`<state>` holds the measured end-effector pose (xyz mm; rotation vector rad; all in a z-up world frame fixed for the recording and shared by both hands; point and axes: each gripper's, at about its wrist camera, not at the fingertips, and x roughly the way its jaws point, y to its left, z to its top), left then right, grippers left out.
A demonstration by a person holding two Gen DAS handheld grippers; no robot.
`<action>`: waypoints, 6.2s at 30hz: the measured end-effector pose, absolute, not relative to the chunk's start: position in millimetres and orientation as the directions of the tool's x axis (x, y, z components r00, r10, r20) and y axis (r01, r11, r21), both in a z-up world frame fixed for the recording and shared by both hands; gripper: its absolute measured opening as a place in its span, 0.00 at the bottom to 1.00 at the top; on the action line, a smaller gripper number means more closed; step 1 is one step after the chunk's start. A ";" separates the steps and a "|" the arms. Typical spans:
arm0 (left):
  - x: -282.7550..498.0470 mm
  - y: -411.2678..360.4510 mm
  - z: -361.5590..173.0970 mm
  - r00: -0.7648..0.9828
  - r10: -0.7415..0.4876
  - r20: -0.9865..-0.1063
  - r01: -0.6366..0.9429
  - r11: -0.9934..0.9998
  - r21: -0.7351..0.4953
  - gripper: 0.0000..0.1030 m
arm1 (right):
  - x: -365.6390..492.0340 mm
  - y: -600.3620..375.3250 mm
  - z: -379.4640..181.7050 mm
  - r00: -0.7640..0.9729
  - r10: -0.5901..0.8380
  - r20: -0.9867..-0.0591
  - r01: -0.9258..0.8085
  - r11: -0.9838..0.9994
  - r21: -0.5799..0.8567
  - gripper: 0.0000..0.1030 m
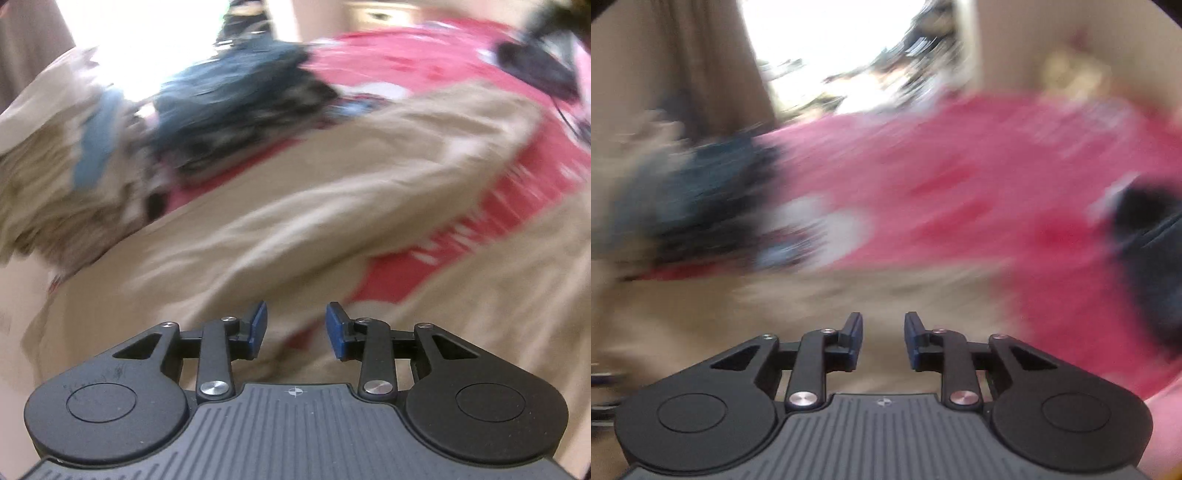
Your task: Fold clothes
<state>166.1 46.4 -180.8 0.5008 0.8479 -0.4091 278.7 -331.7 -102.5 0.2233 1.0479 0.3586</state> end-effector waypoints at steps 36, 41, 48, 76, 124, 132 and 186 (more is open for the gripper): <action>189.6 36.9 -202.1 0.343 -0.339 -0.876 0.774 0.630 0.059 0.04 | 243.0 -390.4 -190.3 0.443 0.214 -0.870 0.463 0.777 0.427 0.09; 194.6 38.9 -202.1 0.317 -0.346 -0.883 0.756 0.654 0.015 0.08 | 241.7 -396.9 -149.4 0.405 0.017 -0.914 0.456 0.863 0.218 0.39; 188.3 45.3 -185.1 0.353 -0.342 -0.871 0.738 0.674 0.034 0.26 | 276.7 -340.3 -84.1 0.585 0.134 -0.800 -0.008 0.987 0.160 0.40; 198.7 131.6 -196.9 0.482 -0.275 -0.832 0.329 0.937 -0.118 0.29 | 370.7 -105.1 -179.2 0.417 0.361 -0.834 -0.560 0.825 0.077 0.00; 77.1 264.7 -115.2 0.485 0.137 -0.864 -0.377 0.924 -0.065 0.42 | 140.3 -377.4 -45.9 0.630 0.180 -0.755 0.076 0.954 0.291 0.30; -27.5 275.3 -136.9 0.436 0.002 -0.900 -0.473 0.851 -0.228 0.46 | 40.0 -377.4 -83.6 0.479 0.427 -0.767 0.115 0.836 0.537 0.34; -16.7 302.6 -182.8 0.597 -0.018 -0.802 -0.668 0.543 -0.509 0.06 | -34.4 -381.9 -197.2 0.619 0.468 -0.630 0.595 0.245 0.766 0.04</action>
